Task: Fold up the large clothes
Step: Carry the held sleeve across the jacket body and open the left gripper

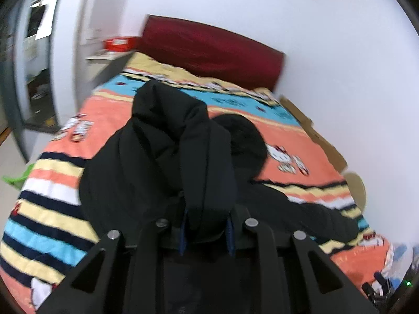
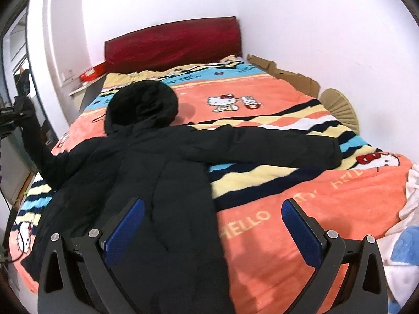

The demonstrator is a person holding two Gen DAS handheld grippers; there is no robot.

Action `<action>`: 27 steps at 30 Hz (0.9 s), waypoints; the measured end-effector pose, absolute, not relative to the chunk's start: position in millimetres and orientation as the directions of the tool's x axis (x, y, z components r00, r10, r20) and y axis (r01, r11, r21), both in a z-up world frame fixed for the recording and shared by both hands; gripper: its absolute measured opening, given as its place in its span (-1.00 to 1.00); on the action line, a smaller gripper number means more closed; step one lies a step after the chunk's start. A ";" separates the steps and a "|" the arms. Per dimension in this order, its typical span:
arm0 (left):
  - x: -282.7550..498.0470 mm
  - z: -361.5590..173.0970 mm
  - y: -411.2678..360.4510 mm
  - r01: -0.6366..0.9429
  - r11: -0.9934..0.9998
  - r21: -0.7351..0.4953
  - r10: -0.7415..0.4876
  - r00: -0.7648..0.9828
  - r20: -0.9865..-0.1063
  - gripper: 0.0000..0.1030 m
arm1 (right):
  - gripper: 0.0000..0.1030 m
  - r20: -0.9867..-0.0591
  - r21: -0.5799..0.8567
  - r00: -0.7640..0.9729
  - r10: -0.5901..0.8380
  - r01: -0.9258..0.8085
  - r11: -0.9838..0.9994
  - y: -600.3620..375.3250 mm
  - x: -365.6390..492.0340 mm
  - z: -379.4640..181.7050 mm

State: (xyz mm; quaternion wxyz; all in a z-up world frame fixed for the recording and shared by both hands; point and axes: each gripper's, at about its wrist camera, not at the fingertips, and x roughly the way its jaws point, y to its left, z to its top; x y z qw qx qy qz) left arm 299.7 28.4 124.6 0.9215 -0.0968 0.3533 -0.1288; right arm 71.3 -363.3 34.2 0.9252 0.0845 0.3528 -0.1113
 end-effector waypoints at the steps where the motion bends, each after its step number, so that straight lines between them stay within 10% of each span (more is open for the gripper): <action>1: 304.0 120.9 12.0 0.190 0.947 -0.261 -0.316 0.706 -0.634 -0.59 | 0.99 -0.673 0.080 0.724 -0.151 0.274 0.958 -367.4 72.7 32.8; 20: 314.3 -70.9 -206.6 0.501 0.860 -0.098 -0.326 0.391 -0.860 -0.59 | 0.99 -0.736 0.090 0.633 -0.238 0.440 0.894 -443.5 95.1 -20.2; 27: 314.4 -76.5 -220.1 0.487 0.861 -0.147 -0.363 0.385 -0.848 -0.09 | 0.99 -0.750 0.080 0.615 -0.244 0.450 0.889 -443.7 92.8 -25.5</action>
